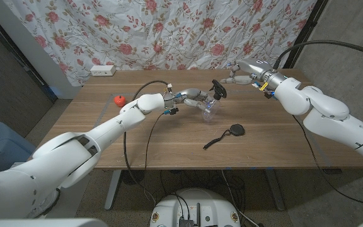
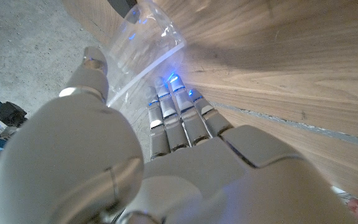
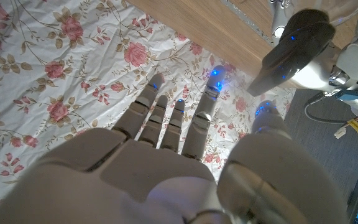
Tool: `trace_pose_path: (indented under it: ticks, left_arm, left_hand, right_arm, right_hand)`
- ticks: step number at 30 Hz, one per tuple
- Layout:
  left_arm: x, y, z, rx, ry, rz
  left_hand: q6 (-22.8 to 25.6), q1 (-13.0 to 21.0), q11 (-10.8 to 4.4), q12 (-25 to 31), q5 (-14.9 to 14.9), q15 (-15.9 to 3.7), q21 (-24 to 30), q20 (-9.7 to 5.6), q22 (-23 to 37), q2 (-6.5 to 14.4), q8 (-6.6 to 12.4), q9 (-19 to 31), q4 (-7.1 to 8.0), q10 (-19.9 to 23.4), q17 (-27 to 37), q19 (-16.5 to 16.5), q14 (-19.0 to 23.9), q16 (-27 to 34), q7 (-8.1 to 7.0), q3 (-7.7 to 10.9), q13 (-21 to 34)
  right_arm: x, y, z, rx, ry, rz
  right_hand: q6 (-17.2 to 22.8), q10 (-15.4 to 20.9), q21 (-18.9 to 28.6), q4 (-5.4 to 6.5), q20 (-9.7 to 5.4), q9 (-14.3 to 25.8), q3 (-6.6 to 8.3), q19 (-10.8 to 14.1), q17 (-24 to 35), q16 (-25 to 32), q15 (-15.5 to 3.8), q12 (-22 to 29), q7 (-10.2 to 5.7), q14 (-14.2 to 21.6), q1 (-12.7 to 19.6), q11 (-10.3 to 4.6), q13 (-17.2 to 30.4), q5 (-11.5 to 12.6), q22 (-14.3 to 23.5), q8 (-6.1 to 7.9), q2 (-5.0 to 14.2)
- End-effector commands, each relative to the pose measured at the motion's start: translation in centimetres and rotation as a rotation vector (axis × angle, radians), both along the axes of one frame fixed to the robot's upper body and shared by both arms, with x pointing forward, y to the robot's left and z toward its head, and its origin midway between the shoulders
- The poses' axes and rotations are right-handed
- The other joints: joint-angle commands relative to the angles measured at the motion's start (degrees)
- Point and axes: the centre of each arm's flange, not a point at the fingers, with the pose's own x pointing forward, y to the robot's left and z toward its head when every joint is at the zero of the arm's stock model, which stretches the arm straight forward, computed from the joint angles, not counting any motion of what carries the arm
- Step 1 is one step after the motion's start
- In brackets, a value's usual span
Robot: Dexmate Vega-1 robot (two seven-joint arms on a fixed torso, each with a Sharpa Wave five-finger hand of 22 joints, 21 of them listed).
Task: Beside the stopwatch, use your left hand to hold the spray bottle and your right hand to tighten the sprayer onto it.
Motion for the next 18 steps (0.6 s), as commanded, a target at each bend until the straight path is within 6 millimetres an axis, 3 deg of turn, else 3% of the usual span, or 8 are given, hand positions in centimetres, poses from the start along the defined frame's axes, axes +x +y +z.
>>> trace_pose_path:
  ticks: [1,10,14,16,18]
  left_arm:
    - [-0.1,0.9,0.0,-0.065,-0.014,0.029]
    - [-0.3,1.9,-0.3,-0.118,-0.018,0.054]
    - [-0.4,2.4,-0.6,-0.141,-0.019,0.066]
    - [-0.5,2.7,-0.8,-0.154,-0.02,0.076]
    - [-0.6,3.1,-1.0,-0.171,-0.019,0.087]
  left_hand:
    - [8.35,2.64,-6.07,0.21,0.29,-7.33,0.09,-3.55,0.09,5.33,21.01,0.23,0.69,6.16,0.11,0.27,0.48,-0.07,-4.59,0.82,0.26]
    - [7.48,2.71,-5.91,-0.01,0.28,-7.34,0.1,-3.5,0.09,5.27,20.63,0.22,0.66,5.97,0.13,0.29,0.44,-0.05,-5.04,0.76,0.06]
    - [6.91,2.72,-5.9,-0.25,0.28,-7.37,0.05,-3.37,0.09,5.27,20.36,0.2,0.67,5.64,0.14,0.19,0.45,-0.03,-5.12,0.72,-0.14]
    - [6.75,2.73,-5.86,-0.4,0.28,-7.38,0.05,-3.25,0.09,5.2,20.25,0.18,0.64,5.4,0.07,0.2,0.5,-0.06,-5.16,0.72,-0.25]
    - [6.5,2.71,-5.96,-0.49,0.28,-7.4,0.04,-3.16,0.09,5.24,20.11,0.16,0.68,5.27,0.04,0.16,0.44,-0.11,-5.17,0.74,-0.33]
  right_arm:
    - [0.8,-1.0,0.2,0.094,-0.024,0.007]
    - [1.2,-1.5,-0.2,0.18,-0.017,0.033]
    - [1.5,-1.8,-0.4,0.227,0.013,0.067]
    - [1.7,-1.9,-0.6,0.25,0.022,0.08]
    - [1.8,-2.1,-0.6,0.273,0.034,0.092]
  right_hand:
    - [-2.72,-0.93,-0.25,-0.28,0.32,0.05,0.03,-0.87,0.17,-0.5,0.87,0.24,-0.03,-0.96,-0.82,0.45,0.1,-0.21,0.07,-1.33,0.2]
    - [-6.84,-1.47,-0.24,-0.57,0.55,-0.09,0.04,-1.5,0.1,-0.94,1.62,0.47,-0.51,-1.86,-1.32,1.0,0.09,-0.22,-0.01,-3.53,0.34]
    - [-9.61,-2.25,-0.18,-0.61,0.57,-0.22,0.03,-1.66,0.04,-1.19,1.85,0.37,-0.2,-2.38,-1.73,1.47,0.06,-0.21,-0.06,-5.1,0.53]
    - [-12.55,-2.94,-0.09,-0.51,0.56,-0.36,-0.09,-1.69,0.0,-1.25,2.0,0.38,0.12,-2.5,-2.43,1.76,0.01,-0.25,-0.08,-6.83,0.72]
    - [-13.69,-3.19,-0.08,-0.5,0.55,-0.41,-0.16,-1.72,-0.03,-1.31,2.12,0.41,0.27,-2.59,-2.71,1.75,-0.01,-0.28,-0.09,-7.56,0.74]
